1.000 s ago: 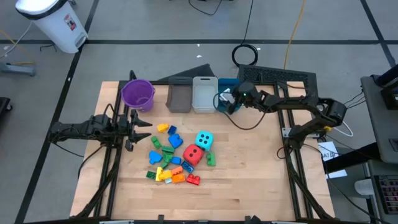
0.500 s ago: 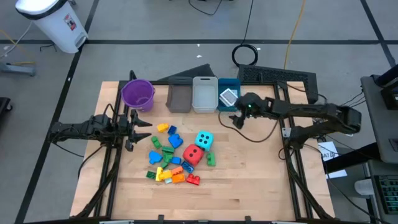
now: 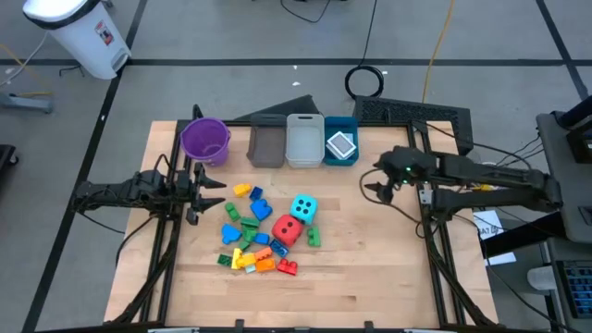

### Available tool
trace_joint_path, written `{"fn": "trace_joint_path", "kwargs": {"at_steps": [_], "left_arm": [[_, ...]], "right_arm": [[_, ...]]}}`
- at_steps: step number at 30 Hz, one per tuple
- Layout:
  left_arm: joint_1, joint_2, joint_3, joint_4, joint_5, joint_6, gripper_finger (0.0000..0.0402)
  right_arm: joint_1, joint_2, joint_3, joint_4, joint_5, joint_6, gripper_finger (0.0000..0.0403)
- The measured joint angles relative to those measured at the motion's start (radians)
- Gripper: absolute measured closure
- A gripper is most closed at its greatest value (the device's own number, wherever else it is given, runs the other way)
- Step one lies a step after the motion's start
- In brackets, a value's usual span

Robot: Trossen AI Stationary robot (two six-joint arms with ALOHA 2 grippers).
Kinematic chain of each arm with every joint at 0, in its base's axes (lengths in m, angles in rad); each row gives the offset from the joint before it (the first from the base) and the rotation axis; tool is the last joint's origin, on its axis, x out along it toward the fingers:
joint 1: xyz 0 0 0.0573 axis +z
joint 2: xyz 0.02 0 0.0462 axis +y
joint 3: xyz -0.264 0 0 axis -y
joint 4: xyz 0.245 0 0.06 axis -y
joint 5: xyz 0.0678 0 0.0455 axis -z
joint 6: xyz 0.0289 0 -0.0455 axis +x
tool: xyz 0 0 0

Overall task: Pick & Place Toys
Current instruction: Put the blue dice into the gray bin

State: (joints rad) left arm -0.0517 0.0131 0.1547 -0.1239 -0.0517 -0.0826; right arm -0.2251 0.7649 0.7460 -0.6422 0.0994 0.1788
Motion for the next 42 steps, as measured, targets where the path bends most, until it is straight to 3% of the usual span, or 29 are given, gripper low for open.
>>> {"fn": "trace_joint_path", "kwargs": {"at_steps": [5,14,24,29,35,38,42], "left_arm": [[0.0,0.0,0.0,0.0,0.0,0.0,0.0192],[0.0,0.0,0.0,0.0,0.0,0.0,0.0192],[0.0,0.0,0.0,0.0,0.0,0.0,0.0192],[0.0,0.0,0.0,0.0,0.0,0.0,0.0192],[0.0,0.0,0.0,0.0,0.0,0.0,0.0192],[0.0,0.0,0.0,0.0,0.0,0.0,0.0192],[0.0,0.0,0.0,0.0,0.0,0.0,0.0192]], "right_arm": [[0.016,-0.085,-0.004,-0.053,0.002,0.008,0.0057],[0.024,-0.298,-0.127,0.09,0.009,-0.103,0.0057],[0.022,-0.502,-0.19,0.064,0.209,-0.107,0.0057],[0.022,-0.556,-0.203,0.079,0.214,-0.03,0.0057],[0.023,-0.564,-0.284,0.207,0.197,0.039,0.0057],[0.023,-0.565,-0.371,0.33,0.117,-0.059,0.0057],[0.023,-0.571,-0.487,0.555,0.109,-0.086,0.0057]]}}
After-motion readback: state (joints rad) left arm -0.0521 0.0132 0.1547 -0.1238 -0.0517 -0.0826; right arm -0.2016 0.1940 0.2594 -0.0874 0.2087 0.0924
